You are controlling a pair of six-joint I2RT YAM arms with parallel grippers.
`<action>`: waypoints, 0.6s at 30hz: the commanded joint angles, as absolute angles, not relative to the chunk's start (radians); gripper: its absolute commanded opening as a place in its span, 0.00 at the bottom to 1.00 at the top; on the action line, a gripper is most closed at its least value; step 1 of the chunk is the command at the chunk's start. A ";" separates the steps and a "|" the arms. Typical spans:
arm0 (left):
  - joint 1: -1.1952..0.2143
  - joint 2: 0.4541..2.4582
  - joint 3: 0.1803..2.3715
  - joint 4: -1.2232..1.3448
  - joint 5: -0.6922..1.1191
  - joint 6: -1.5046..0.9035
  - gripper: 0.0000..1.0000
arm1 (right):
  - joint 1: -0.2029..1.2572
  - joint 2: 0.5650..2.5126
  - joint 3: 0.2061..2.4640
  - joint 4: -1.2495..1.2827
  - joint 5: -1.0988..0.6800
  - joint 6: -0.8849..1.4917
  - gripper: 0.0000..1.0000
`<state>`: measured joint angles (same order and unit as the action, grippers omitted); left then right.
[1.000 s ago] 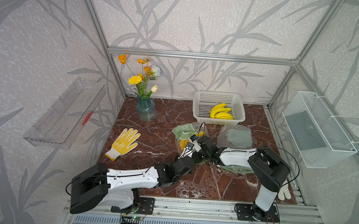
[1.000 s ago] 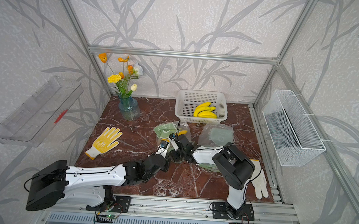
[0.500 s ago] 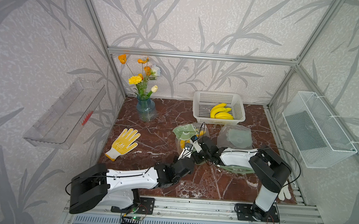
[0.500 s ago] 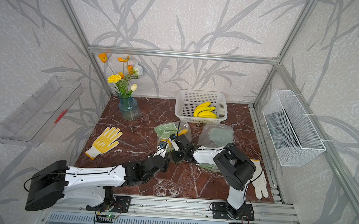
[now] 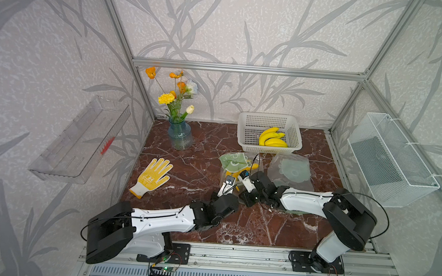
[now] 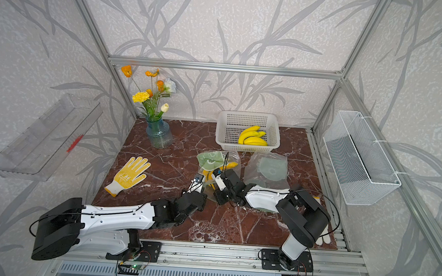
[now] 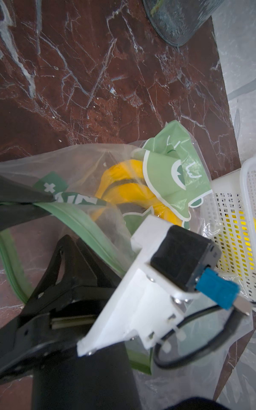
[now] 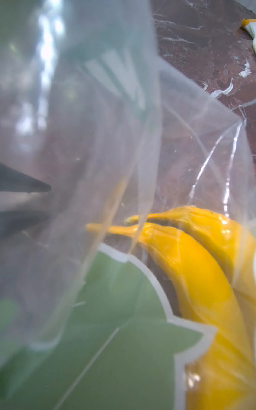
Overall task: Open the zip-top bag and take out the banana
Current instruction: Pick up the banana from the zipper food storage bag.
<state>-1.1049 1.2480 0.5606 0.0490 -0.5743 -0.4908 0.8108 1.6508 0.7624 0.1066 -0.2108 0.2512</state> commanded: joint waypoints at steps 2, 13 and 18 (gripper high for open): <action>-1.100 1.252 0.584 0.057 -0.567 -0.490 0.00 | 0.815 1.661 0.784 0.145 -0.186 0.257 0.25; -1.100 1.275 0.586 0.100 -0.527 -0.494 0.00 | 0.814 1.783 0.870 0.217 -0.139 0.201 0.39; -1.100 1.273 0.579 0.114 -0.519 -0.494 0.00 | 0.812 1.843 0.898 0.188 -0.113 0.179 0.38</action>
